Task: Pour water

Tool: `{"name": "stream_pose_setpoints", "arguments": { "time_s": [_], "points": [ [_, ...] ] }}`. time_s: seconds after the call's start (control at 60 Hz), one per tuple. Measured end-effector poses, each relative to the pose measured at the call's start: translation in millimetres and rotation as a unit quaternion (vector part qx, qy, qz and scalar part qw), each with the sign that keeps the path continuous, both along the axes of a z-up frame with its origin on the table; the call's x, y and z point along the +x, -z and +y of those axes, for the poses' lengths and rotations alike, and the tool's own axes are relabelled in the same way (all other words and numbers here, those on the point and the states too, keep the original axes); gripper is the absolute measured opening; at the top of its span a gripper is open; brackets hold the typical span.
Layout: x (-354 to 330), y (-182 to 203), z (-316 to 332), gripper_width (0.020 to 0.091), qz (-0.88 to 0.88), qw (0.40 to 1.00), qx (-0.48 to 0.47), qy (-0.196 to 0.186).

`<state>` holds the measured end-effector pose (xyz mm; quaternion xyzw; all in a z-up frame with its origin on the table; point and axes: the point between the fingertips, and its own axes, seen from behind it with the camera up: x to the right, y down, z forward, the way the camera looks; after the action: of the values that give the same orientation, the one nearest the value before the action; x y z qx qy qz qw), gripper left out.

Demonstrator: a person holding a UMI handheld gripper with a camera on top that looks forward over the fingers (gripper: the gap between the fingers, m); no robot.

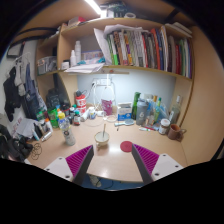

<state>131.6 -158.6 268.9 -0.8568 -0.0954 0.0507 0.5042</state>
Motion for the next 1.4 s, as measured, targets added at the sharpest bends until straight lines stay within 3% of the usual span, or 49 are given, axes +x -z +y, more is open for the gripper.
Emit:
{"name": "stream_pose_setpoints", "arguments": {
  "time_s": [0.5, 0.667, 0.783, 1.067, 1.233, 1.4],
  "points": [
    [-14.8, 30.7, 20.0, 0.0845, 0.013, 1.000, -0.011, 0.013],
    [-77.8, 54.2, 18.5, 0.0845, 0.023, 0.999, 0.005, -0.035],
    [-128.5, 75.5, 27.8, 0.0843, 0.027, 0.999, 0.036, -0.021],
    [-296.7, 140.4, 96.4, 0.0844, 0.042, 0.995, 0.082, -0.044],
    [-327.2, 166.8, 158.0, 0.0846, 0.026, 0.994, 0.108, -0.023],
    [-345.1, 187.1, 210.5, 0.0842, 0.020, 0.992, 0.125, -0.030]
  ]
}}
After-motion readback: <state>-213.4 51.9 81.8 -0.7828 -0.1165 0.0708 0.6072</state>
